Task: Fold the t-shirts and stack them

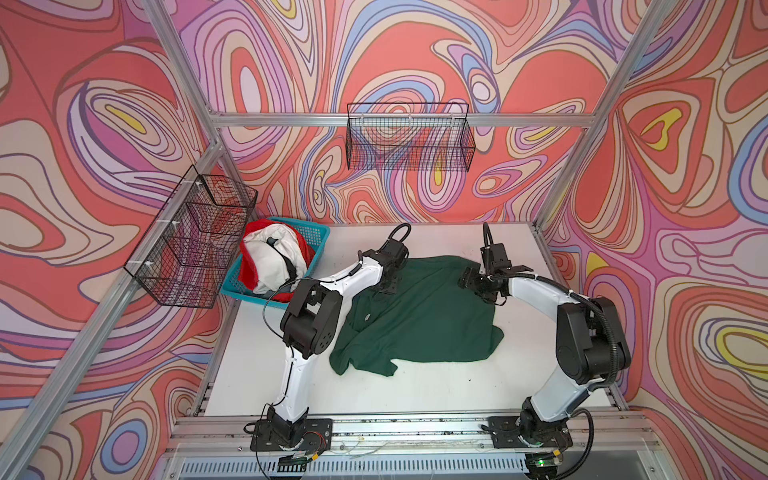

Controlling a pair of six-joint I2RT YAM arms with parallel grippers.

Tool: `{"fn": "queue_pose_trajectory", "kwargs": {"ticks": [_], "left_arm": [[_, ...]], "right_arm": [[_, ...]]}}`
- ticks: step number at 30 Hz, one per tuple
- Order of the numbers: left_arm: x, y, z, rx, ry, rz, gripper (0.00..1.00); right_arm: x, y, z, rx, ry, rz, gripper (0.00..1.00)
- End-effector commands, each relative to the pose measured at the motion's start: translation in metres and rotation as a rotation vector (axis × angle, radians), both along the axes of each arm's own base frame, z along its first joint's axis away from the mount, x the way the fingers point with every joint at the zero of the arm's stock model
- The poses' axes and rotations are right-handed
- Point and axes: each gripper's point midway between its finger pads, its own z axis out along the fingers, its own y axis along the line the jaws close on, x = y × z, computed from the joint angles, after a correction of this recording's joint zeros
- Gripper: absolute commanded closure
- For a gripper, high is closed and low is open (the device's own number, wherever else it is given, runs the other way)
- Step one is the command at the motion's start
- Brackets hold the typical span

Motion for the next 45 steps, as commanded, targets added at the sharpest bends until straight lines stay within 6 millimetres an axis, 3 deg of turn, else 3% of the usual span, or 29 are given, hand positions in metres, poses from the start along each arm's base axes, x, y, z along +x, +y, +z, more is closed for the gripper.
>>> {"fn": "queue_pose_trajectory", "kwargs": {"ticks": [1, 4, 17, 23, 26, 33, 37, 41, 45], "left_arm": [[-0.007, 0.021, -0.016, 0.07, 0.063, 0.01, 0.6], [-0.006, 0.022, -0.018, 0.066, 0.055, 0.005, 0.71], [-0.008, 0.016, -0.021, 0.043, 0.082, -0.026, 0.75], [-0.019, 0.012, 0.007, -0.039, 0.02, -0.011, 0.64], [-0.026, 0.003, 0.011, -0.076, 0.021, -0.03, 0.6], [-0.03, -0.013, -0.012, -0.092, 0.076, -0.06, 0.55], [-0.029, -0.012, -0.023, -0.07, 0.1, -0.055, 0.55], [-0.025, -0.007, -0.025, -0.03, 0.091, -0.052, 0.64], [-0.02, -0.002, -0.024, 0.008, 0.076, -0.049, 0.8]], "right_arm": [[-0.007, -0.007, -0.019, -0.053, 0.048, -0.023, 0.16], [-0.008, -0.009, -0.021, -0.079, 0.047, -0.028, 0.16], [-0.016, -0.006, -0.028, -0.079, 0.072, -0.006, 0.16], [-0.019, 0.003, -0.041, -0.079, 0.109, 0.032, 0.16], [-0.02, 0.005, -0.045, -0.08, 0.118, 0.036, 0.16], [-0.021, 0.005, -0.048, -0.081, 0.121, 0.039, 0.16], [-0.023, 0.004, -0.049, -0.089, 0.125, 0.041, 0.15], [-0.024, 0.004, -0.051, -0.092, 0.129, 0.041, 0.15], [-0.027, 0.003, -0.055, -0.095, 0.14, 0.043, 0.15]]}}
